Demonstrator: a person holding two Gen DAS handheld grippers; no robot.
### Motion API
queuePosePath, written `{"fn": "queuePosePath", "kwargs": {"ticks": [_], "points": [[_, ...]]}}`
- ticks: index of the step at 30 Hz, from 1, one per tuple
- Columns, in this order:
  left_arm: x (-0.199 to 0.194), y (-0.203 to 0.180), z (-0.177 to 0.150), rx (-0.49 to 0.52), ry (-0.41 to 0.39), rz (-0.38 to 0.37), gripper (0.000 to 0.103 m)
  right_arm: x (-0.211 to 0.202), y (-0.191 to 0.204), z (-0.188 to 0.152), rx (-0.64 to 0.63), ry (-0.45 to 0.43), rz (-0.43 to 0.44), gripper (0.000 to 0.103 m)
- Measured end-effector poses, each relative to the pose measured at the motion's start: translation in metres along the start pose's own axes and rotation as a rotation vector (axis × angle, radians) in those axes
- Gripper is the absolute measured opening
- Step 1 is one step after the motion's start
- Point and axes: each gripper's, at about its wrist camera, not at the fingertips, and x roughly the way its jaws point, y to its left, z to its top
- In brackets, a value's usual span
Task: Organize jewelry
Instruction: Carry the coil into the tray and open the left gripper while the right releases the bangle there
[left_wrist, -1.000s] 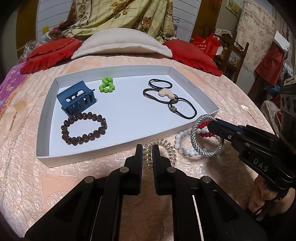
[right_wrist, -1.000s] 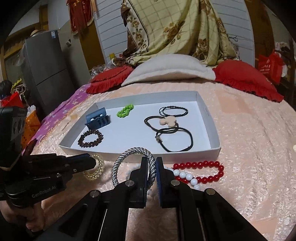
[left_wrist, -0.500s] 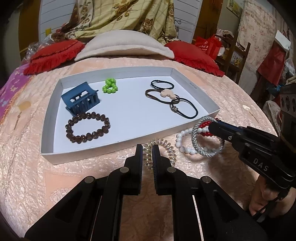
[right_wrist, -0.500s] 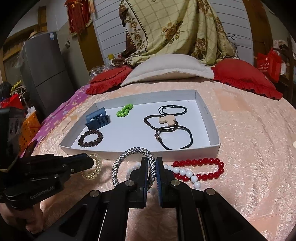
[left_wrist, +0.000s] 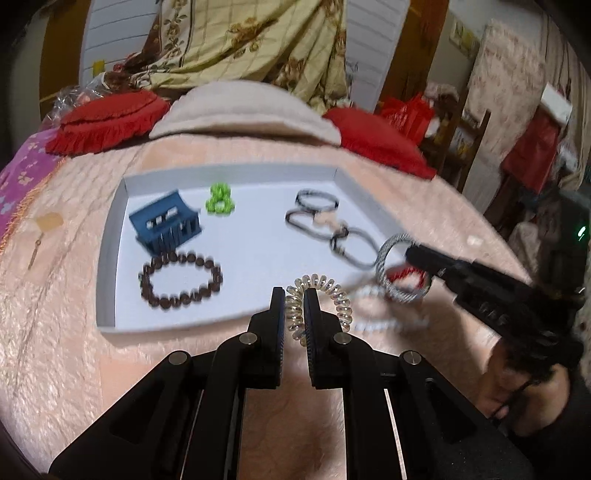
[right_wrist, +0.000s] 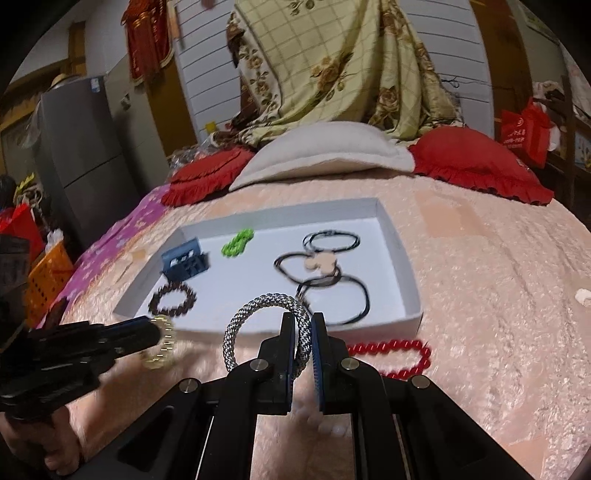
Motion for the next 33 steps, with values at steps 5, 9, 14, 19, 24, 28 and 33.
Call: {"fn": "queuePosePath", "kwargs": {"ticks": [5, 9, 14, 19, 24, 28, 33], "points": [[0.017, 0.015, 0.038, -0.010, -0.009, 0.049, 0.008, 0.005, 0.002, 0.014, -0.002, -0.021, 0.009, 0.008], [0.051, 0.022, 0.059, 0.025, 0.020, 0.080, 0.008, 0.018, 0.007, 0.027, -0.011, -0.025, 0.024, 0.008], [0.086, 0.038, 0.055, -0.021, 0.086, 0.094, 0.008, 0.055, 0.009, 0.038, 0.006, 0.054, 0.080, 0.008], [0.094, 0.035, 0.055, -0.014, 0.103, 0.121, 0.008, 0.082, 0.021, 0.033, -0.013, 0.158, 0.080, 0.008], [0.105, 0.036, 0.054, -0.037, 0.140, 0.131, 0.008, 0.088, 0.027, 0.029, -0.031, 0.171, 0.056, 0.008], [0.108, 0.038, 0.053, -0.049, 0.156, 0.140, 0.008, 0.096, 0.022, 0.023, -0.017, 0.207, 0.025, 0.008], [0.109, 0.044, 0.052, -0.078, 0.171, 0.139, 0.013, 0.094, 0.018, 0.024, 0.006, 0.204, 0.041, 0.010]]}}
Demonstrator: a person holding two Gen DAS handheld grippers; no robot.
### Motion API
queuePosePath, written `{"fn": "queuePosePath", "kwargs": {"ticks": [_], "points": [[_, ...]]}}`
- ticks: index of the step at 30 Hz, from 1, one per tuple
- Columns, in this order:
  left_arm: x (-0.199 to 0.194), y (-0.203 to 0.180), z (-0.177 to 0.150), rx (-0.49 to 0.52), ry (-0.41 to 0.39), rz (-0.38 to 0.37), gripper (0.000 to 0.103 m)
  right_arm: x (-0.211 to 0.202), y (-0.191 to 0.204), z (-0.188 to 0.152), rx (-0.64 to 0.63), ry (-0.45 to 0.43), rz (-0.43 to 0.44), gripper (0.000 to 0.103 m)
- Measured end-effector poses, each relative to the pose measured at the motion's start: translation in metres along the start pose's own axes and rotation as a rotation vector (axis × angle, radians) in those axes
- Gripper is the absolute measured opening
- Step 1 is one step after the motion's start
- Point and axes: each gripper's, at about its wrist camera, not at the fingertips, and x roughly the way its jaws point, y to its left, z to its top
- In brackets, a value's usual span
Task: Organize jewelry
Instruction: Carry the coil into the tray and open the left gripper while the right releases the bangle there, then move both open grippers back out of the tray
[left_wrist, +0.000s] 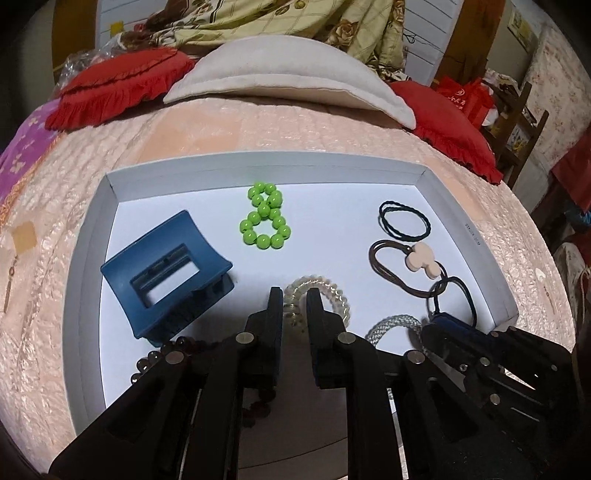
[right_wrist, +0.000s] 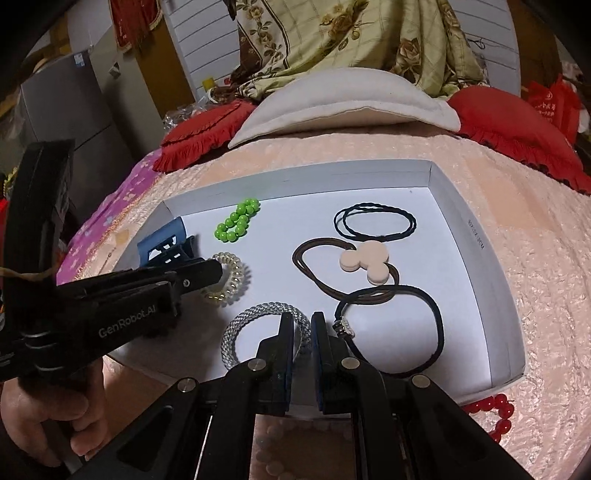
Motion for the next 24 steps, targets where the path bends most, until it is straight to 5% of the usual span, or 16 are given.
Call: {"fn": "queuePosePath", "kwargs": {"ticks": [2, 6, 17, 24], "points": [[0.000, 0.000, -0.001, 0.002, 0.003, -0.002, 0.014, -0.002, 0.001, 0.000, 0.004, -0.007, 0.002, 0.012], [-0.004, -0.002, 0.000, -0.001, -0.013, -0.016, 0.033, -0.010, -0.001, 0.000, 0.010, -0.036, 0.009, 0.019], [-0.030, -0.010, -0.011, 0.038, -0.062, 0.026, 0.034, -0.060, -0.029, -0.001, 0.078, -0.190, -0.067, 0.019], [-0.065, -0.026, -0.039, 0.051, -0.135, 0.092, 0.039, -0.084, -0.043, -0.026, 0.107, -0.177, -0.072, 0.019]]}}
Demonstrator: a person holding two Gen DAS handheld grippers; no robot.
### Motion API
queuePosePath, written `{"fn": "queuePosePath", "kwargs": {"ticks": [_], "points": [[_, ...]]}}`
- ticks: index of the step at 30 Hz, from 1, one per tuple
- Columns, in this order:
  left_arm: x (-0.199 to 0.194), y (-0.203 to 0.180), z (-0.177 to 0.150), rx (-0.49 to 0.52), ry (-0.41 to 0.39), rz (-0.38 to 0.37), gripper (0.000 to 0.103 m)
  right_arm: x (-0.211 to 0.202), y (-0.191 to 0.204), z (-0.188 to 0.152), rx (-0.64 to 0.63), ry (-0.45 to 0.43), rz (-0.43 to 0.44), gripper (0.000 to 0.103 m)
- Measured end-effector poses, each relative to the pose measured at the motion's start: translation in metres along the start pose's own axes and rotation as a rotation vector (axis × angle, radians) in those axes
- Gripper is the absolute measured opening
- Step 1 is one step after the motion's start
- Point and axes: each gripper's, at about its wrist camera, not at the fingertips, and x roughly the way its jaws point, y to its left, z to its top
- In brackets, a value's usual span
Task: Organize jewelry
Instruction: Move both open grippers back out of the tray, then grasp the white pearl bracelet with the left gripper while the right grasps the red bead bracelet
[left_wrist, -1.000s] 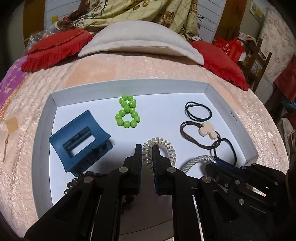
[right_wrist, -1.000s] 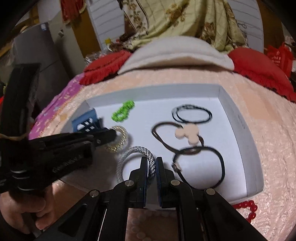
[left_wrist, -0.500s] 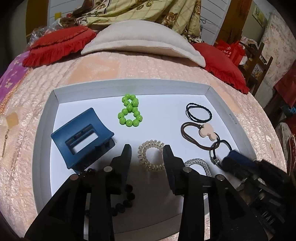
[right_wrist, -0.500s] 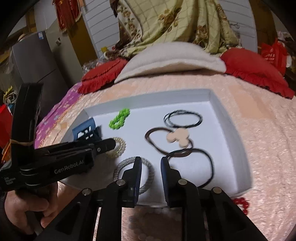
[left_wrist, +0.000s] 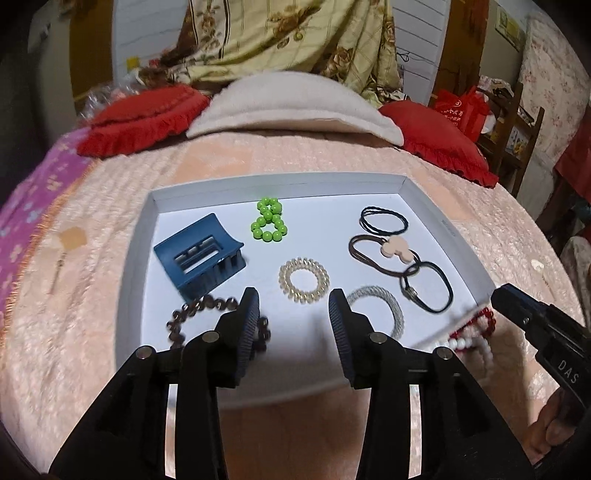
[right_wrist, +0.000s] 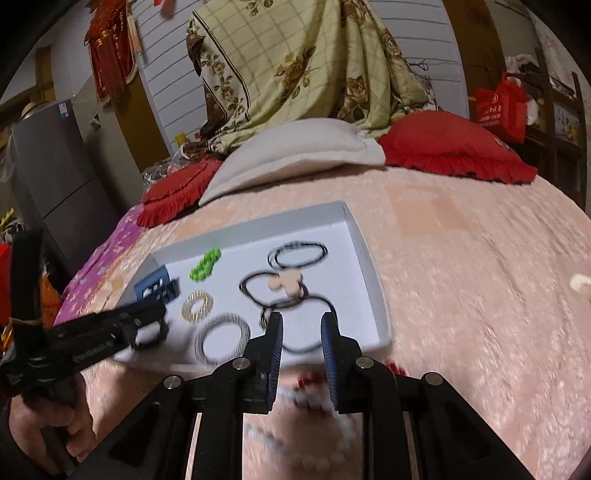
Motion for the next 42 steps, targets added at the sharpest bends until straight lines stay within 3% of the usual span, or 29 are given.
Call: {"fn": "queuePosePath", "kwargs": {"ticks": [7, 12, 17, 25, 32, 37, 42], "points": [[-0.024, -0.013, -0.028, -0.023, -0.017, 0.005, 0.041, -0.034, 0.016, -0.022, -0.096, -0.011, 0.001, 0.019], [-0.022, -0.026, -0.033, 0.030, -0.018, 0.035, 0.042, -0.052, 0.015, -0.013, -0.202, -0.023, -0.006, 0.020], [-0.016, -0.026, -0.035, 0.029, 0.000, 0.045, 0.042, -0.054, -0.003, -0.006, -0.261, -0.013, -0.017, 0.033], [-0.011, -0.031, -0.037, 0.045, 0.010, 0.052, 0.044, -0.039, -0.045, -0.020, -0.091, 0.073, -0.103, 0.036], [-0.028, -0.046, -0.042, 0.089, -0.014, -0.092, 0.044, -0.028, -0.062, -0.025, -0.029, 0.142, -0.148, 0.036], [-0.009, -0.072, -0.052, 0.153, 0.069, -0.169, 0.044, -0.022, -0.063, -0.026, -0.013, 0.162, -0.147, 0.036], [0.004, -0.079, -0.048, 0.122, 0.059, -0.166, 0.044, -0.021, -0.054, -0.028, -0.040, 0.163, -0.134, 0.036]]}}
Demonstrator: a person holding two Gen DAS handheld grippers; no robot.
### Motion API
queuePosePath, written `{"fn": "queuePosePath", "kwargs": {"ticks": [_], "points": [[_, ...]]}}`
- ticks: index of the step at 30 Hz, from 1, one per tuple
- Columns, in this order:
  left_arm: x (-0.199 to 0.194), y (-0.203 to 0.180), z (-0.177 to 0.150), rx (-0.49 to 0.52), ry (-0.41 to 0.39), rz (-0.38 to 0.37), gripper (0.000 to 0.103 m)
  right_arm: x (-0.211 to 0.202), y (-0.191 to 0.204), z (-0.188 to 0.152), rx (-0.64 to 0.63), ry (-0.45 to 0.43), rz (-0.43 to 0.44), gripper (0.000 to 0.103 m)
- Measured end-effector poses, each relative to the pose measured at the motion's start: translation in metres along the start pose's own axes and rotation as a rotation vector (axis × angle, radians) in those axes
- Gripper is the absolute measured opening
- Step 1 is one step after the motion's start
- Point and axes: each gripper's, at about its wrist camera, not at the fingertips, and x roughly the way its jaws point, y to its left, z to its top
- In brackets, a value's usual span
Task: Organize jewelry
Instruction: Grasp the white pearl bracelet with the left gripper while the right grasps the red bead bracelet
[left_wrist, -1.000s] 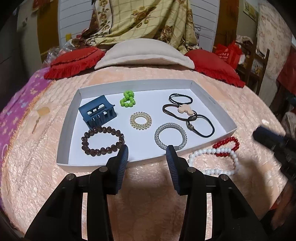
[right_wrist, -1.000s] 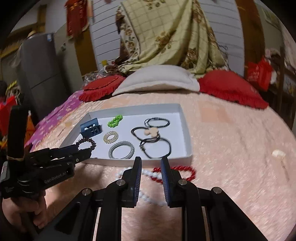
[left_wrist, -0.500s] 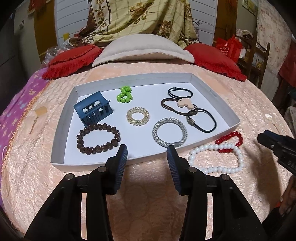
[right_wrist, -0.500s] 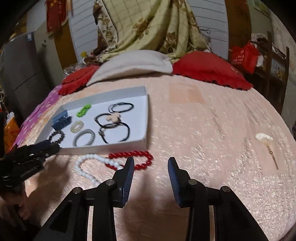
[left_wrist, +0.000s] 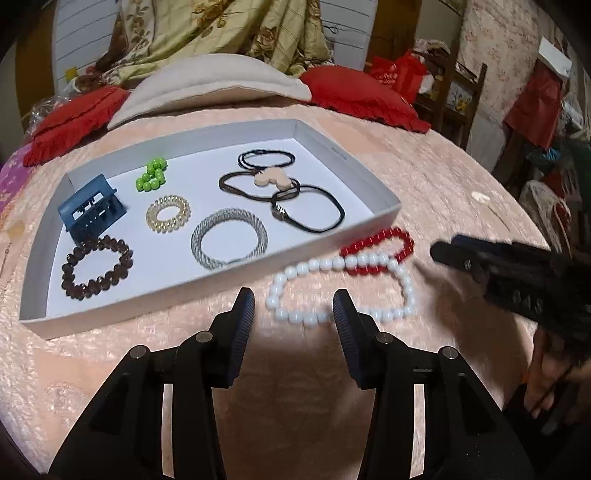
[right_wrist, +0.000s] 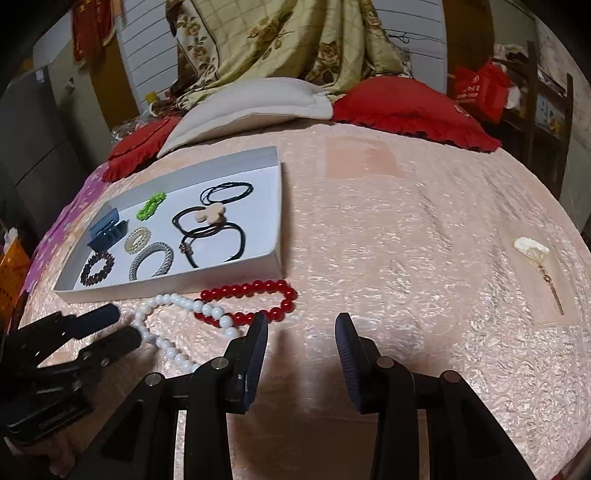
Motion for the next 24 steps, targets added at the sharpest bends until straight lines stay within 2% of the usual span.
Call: {"fn": "queuePosePath", "kwargs": {"ticks": [3, 5, 9, 11, 13, 14, 19, 22, 24], "points": [[0.010, 0.000, 0.003, -0.020, 0.005, 0.033, 0.043, 0.000, 0.002, 0.000, -0.003, -0.002, 0.006, 0.036], [0.021, 0.001, 0.002, -0.032, 0.036, 0.060, 0.043, 0.000, 0.004, 0.001, -0.004, -0.003, 0.007, 0.036], [0.022, -0.006, -0.001, 0.026, 0.044, 0.119, 0.043, 0.001, 0.004, 0.001, -0.003, -0.001, 0.004, 0.036], [0.018, -0.009, -0.005, 0.052, 0.054, 0.127, 0.036, 0.001, 0.002, 0.001, 0.000, 0.000, 0.002, 0.036], [0.012, -0.006, -0.010, 0.047, 0.074, 0.111, 0.012, 0.003, 0.001, 0.002, 0.003, 0.000, -0.002, 0.036], [0.007, -0.005, -0.013, 0.053, 0.088, 0.107, 0.009, 0.004, -0.001, 0.003, 0.007, -0.002, 0.003, 0.036], [-0.002, 0.011, -0.018, 0.032, 0.109, 0.128, 0.008, 0.022, 0.004, 0.016, -0.031, 0.014, 0.073, 0.036], [-0.002, 0.021, -0.017, -0.002, 0.114, 0.131, 0.008, 0.031, 0.012, 0.018, -0.070, 0.025, 0.075, 0.036], [-0.001, 0.023, -0.016, -0.008, 0.115, 0.125, 0.008, 0.042, 0.018, 0.016, -0.101, 0.063, 0.068, 0.036]]}}
